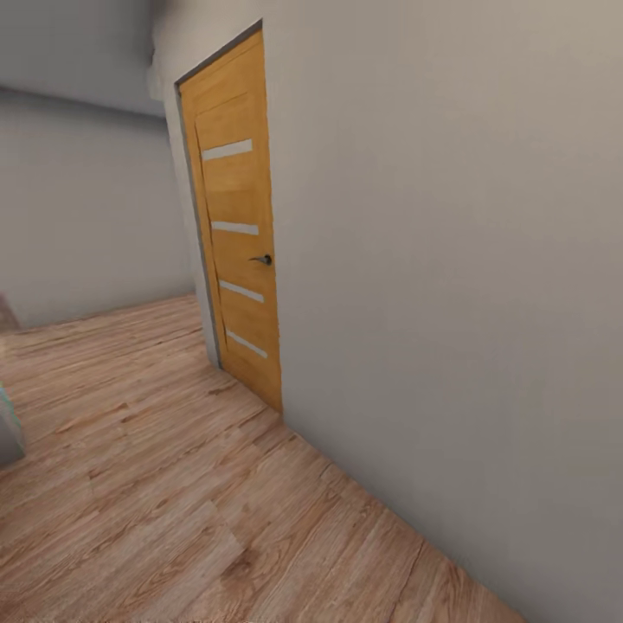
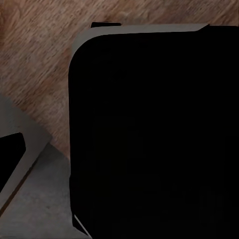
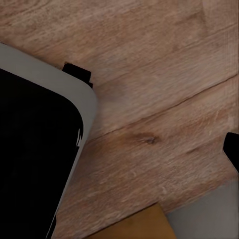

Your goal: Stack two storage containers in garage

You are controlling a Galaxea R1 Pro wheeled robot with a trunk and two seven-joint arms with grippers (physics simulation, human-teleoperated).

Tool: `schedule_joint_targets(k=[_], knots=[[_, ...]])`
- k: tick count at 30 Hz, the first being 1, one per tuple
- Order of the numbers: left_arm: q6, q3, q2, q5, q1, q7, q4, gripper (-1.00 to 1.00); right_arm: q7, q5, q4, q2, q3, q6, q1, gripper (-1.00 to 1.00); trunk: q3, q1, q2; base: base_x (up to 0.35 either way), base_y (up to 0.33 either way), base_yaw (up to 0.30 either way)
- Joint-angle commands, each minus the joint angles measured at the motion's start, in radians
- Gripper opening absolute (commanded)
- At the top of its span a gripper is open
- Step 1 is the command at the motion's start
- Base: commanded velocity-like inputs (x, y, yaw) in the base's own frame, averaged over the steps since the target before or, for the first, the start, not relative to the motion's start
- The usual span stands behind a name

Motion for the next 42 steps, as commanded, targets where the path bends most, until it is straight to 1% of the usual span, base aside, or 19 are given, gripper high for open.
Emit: schedule_joint_targets(k=[1,20,22,26,28,38,42], knots=[[-0.002,0.001,0.0,0.002,0.0,-0.001,0.0,1.0,-0.001,-0.01,0.003,0.0,0.008,-0.006,-0.001,1.0,-0.001,0.0,0.0,0.0,0.0,0.281],[-0.002,0.003,0.0,0.004,0.0,0.001,0.0,1.0,-0.001,-0.021,0.003,0.003,0.008,-0.008,-0.001,1.0,-0.001,0.0,0.0,0.0,0.0,0.281],[-0.002,0.003,0.0,0.009,0.0,0.001,0.0,1.0,-0.001,-0.021,0.003,0.004,0.008,-0.008,-0.001,1.0,-0.001,0.0,0.0,0.0,0.0,0.281],[-0.002,0.003,0.0,0.04,0.0,0.001,0.0,1.0,-0.001,-0.021,0.003,0.004,0.008,-0.008,-0.001,1.0,-0.001,0.0,0.0,0.0,0.0,0.281],[-0.002,0.003,0.0,0.044,0.0,0.001,0.0,1.0,-0.001,-0.021,0.003,0.004,0.008,-0.008,-0.001,1.0,-0.001,0.0,0.0,0.0,0.0,0.281],[-0.002,0.003,0.0,0.05,0.0,0.001,0.0,1.0,-0.001,-0.021,0.004,0.006,0.008,-0.008,-0.001,1.0,0.003,0.0,0.0,0.0,0.0,0.28],[-0.002,0.003,0.0,0.05,0.0,0.001,0.0,1.0,-0.001,-0.022,0.003,0.003,0.007,-0.008,-0.001,1.0,0.006,0.0,0.0,0.0,0.0,0.198]])
